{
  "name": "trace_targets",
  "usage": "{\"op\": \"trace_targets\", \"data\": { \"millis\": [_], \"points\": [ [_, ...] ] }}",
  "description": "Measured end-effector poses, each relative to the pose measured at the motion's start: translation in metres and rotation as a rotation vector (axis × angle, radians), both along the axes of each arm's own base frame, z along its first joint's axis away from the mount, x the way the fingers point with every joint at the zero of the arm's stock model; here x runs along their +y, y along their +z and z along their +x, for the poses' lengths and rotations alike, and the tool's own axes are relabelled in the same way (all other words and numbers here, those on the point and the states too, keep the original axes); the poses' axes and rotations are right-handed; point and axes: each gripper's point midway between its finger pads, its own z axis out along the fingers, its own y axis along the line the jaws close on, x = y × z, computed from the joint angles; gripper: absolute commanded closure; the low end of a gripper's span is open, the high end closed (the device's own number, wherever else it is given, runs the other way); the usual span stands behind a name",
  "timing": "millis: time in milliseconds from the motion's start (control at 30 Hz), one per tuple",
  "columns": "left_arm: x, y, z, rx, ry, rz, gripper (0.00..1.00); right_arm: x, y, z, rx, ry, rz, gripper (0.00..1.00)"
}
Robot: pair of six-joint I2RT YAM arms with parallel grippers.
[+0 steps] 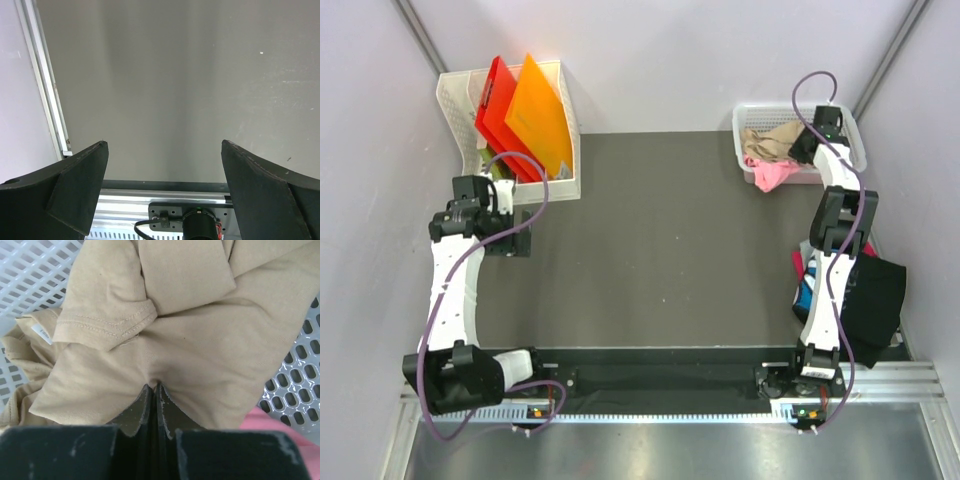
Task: Fold and stack the t-shirts
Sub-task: Grab crumpled tshirt from bin with the right arm
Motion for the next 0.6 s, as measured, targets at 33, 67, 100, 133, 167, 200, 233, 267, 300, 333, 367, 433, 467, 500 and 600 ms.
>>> {"op": "trace_targets", "data": {
  "millis": [33, 67, 100, 133, 167, 200, 233, 267, 300, 333, 367, 433, 467, 500, 600],
  "points": [
    [0.000, -0.001, -0.001, 0.001, 0.001, -0.002, 0.01, 0.001, 0.000, 0.000, -0.002, 0.004, 0.004, 1.00],
    [0.001, -0.001, -0.002, 0.002, 0.001, -0.002, 0.01, 0.002, 0.001, 0.001, -0.004, 0.008, 0.006, 1.00],
    [0.001, -0.002, -0.002, 0.004, 0.003, -0.002, 0.01, 0.003, 0.001, 0.001, -0.005, 0.011, 0.008, 1.00],
    [0.001, -0.002, -0.002, 0.004, 0.002, -0.005, 0.01, 0.004, 0.001, 0.001, -0.006, 0.014, 0.008, 1.00],
    [0.001, -0.002, -0.003, 0.004, 0.001, -0.008, 0.01, 0.005, 0.004, 0.001, -0.009, 0.018, 0.007, 1.00],
    [0.000, -0.002, -0.002, 0.002, 0.001, -0.009, 0.01, 0.007, 0.006, 0.001, -0.011, 0.024, 0.009, 1.00],
    [0.000, -0.002, -0.002, 0.001, 0.001, -0.012, 0.01, 0.011, 0.012, 0.001, -0.020, 0.033, 0.013, 1.00],
    [0.000, -0.002, -0.002, -0.001, -0.001, -0.015, 0.01, 0.015, 0.020, 0.002, -0.032, 0.044, 0.017, 1.00],
    [-0.001, -0.002, -0.001, -0.003, -0.003, -0.018, 0.01, 0.020, 0.029, 0.002, -0.045, 0.056, 0.022, 1.00],
    [-0.002, -0.002, -0.001, -0.006, -0.006, -0.023, 0.01, 0.025, 0.040, 0.002, -0.063, 0.068, 0.025, 1.00],
    [-0.003, -0.002, 0.000, -0.007, -0.009, -0.029, 0.01, 0.032, 0.057, 0.003, -0.092, 0.085, 0.027, 1.00],
    [-0.005, -0.001, 0.000, -0.010, -0.014, -0.037, 0.02, 0.047, 0.093, 0.003, -0.152, 0.117, 0.027, 1.00],
    [-0.006, -0.001, 0.001, -0.012, -0.016, -0.041, 0.02, 0.058, 0.118, 0.002, -0.194, 0.139, 0.026, 1.00],
    [-0.007, -0.001, 0.001, -0.014, -0.019, -0.046, 0.02, 0.067, 0.139, 0.000, -0.230, 0.158, 0.025, 1.00],
    [-0.009, 0.000, 0.002, -0.021, -0.025, -0.059, 0.02, 0.106, 0.225, -0.021, -0.367, 0.237, 0.011, 1.00]
  ]
}}
